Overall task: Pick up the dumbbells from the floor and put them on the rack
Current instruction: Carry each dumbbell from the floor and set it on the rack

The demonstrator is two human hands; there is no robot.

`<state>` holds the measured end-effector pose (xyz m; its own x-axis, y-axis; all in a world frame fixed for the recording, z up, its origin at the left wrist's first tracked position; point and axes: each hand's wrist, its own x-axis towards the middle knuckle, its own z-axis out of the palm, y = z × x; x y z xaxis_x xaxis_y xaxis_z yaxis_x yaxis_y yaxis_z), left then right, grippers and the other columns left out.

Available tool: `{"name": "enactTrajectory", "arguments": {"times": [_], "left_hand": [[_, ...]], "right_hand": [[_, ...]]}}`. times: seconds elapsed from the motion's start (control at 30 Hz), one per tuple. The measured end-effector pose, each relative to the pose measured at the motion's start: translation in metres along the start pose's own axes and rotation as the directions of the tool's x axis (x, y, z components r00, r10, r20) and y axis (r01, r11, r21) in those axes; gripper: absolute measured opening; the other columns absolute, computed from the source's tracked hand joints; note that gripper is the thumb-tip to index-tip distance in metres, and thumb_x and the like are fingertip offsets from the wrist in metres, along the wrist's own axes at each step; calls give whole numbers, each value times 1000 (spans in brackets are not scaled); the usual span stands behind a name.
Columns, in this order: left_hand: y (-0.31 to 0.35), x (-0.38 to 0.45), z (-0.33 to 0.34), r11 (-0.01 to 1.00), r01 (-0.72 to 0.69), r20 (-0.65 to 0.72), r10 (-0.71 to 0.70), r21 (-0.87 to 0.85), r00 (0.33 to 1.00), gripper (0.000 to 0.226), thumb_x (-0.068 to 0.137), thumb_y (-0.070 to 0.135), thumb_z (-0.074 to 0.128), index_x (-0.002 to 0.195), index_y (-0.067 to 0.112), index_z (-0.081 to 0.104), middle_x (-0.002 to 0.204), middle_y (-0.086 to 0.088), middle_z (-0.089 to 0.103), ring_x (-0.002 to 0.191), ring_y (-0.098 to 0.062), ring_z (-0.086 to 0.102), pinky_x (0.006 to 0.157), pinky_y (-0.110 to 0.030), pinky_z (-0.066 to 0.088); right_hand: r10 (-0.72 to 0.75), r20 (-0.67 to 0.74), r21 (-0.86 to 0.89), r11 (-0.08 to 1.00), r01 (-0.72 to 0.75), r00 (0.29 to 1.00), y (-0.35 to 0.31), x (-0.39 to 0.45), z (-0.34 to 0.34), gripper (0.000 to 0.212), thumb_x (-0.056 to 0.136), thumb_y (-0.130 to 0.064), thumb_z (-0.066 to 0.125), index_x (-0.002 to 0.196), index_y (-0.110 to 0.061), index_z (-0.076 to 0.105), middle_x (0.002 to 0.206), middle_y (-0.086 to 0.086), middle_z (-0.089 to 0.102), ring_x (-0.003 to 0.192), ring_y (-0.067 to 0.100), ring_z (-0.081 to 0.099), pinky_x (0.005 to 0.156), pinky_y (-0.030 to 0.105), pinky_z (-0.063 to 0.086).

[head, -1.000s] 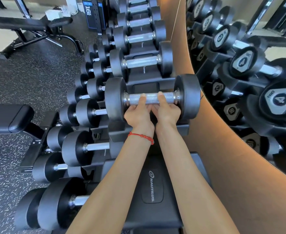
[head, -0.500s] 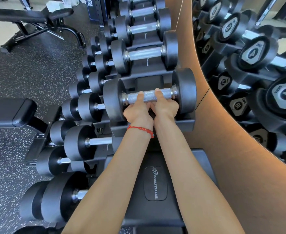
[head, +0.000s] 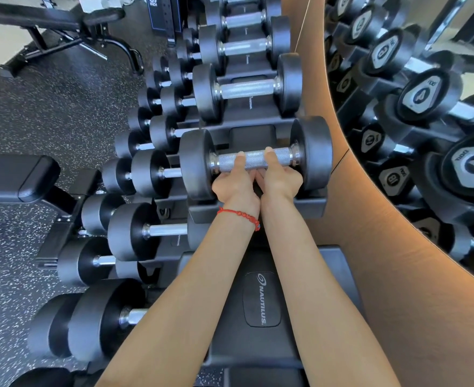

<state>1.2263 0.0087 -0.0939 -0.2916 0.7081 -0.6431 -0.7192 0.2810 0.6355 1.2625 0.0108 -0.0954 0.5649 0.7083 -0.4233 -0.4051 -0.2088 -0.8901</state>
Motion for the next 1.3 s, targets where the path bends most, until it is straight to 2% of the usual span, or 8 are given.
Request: {"name": "enactTrajectory", "arguments": {"times": [0.1,0.27,0.5,0.8,0.9,1.07,1.2,1.3], "left_hand": [[2,-2,0,1000,3,18,-2,-20,1000,17,80,16,69,69,9,59,75,-9,66,66,-21,65,72,-34,56],[4,-3,-1,999,25,36,-24,-27,999,12,82,14,67,77,5,60,82,-12,66,66,-20,64,75,-36,57],[7,-6,-1,1000,11,38,-11,-14,999,21,84,13,65,67,9,53,69,-6,60,59,-16,58,55,-25,51],[9,-12,-4,999,-23,37,21,45,999,26,83,13,67,63,8,51,67,-6,59,62,-17,59,76,-36,55],[9,-12,-7,999,-13,67,10,44,998,25,83,14,66,64,4,54,69,-9,61,64,-18,61,75,-35,55],[11,-20,-17,998,16,105,-22,58,994,22,85,17,65,71,2,57,71,-8,60,66,-16,60,73,-27,54],[15,-34,-32,997,-12,163,0,76,987,30,88,19,60,108,-4,59,75,-3,55,78,-15,58,71,-24,52],[17,-47,-46,997,-41,151,29,73,988,33,87,19,61,113,-1,59,90,-6,60,91,-19,60,76,-25,54]], "right_hand": [[20,13,31,999,-20,1000,-3,-2,-1,28,79,-20,71,58,-10,57,67,7,64,77,28,68,81,41,57],[35,0,30,999,-35,999,-6,-5,2,29,77,-21,73,58,-10,56,69,8,64,81,30,69,83,43,56],[51,6,75,996,-51,999,-12,-10,4,27,78,-17,73,60,-10,55,70,8,63,83,31,68,81,43,57],[34,-17,64,997,-33,999,-14,-18,2,28,80,-13,71,60,-15,51,87,14,66,86,32,68,83,44,56],[37,-4,34,999,-37,999,-18,-23,-3,31,83,-12,67,57,-11,49,71,9,63,78,27,66,82,41,56],[43,30,12,999,-44,999,-18,-36,-12,30,85,-15,64,59,-10,52,63,4,58,68,17,61,82,35,55],[5,44,4,1000,-5,999,-13,-50,-17,29,86,-18,62,59,-14,53,65,1,59,75,18,63,79,33,55],[-31,54,9,999,31,998,-10,-63,-24,29,87,-18,61,59,-15,54,65,1,59,76,18,61,75,32,53]]}}
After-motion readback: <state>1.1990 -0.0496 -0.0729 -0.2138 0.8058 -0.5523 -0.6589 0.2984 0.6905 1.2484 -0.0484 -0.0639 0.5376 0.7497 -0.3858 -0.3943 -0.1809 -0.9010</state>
